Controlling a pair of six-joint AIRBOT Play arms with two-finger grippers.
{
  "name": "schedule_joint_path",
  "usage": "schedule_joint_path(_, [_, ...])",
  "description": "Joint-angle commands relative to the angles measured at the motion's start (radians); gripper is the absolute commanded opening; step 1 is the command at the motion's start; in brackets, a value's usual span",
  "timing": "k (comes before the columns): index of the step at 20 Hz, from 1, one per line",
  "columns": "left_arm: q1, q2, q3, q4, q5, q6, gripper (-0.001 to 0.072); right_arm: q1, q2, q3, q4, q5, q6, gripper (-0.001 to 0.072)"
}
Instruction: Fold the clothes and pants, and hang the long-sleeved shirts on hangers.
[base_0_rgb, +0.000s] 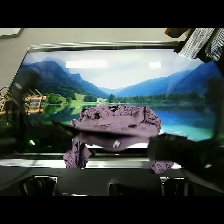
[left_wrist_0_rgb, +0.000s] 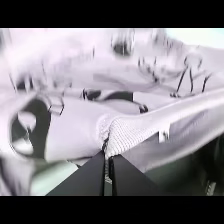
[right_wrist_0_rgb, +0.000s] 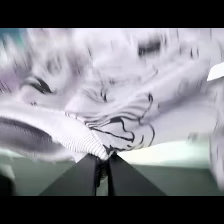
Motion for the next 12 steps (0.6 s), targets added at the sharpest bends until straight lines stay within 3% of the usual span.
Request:
schedule_joint_path(1, [0.082, -0.055, 0.169, 0.034, 0.072, 0.052, 0.0026, 0.003, -0.068, 0.153, -0.224, -0.127, -0.118, 0.0047])
schedule_joint_path(7, [0.085, -0.068, 0.395, 0.035, 0.028, 0.07, 0.0026, 0.003, -0.195, 0.45, -0.219, -0.179, -0.233, 0.0047])
schedule_joint_path(12, [0.084, -0.068, 0.485, 0.031, -0.106, 0.028, 0.0026, 0.003, -0.202, 0.555, -0.089, -0.173, -0.183, 0.0047])
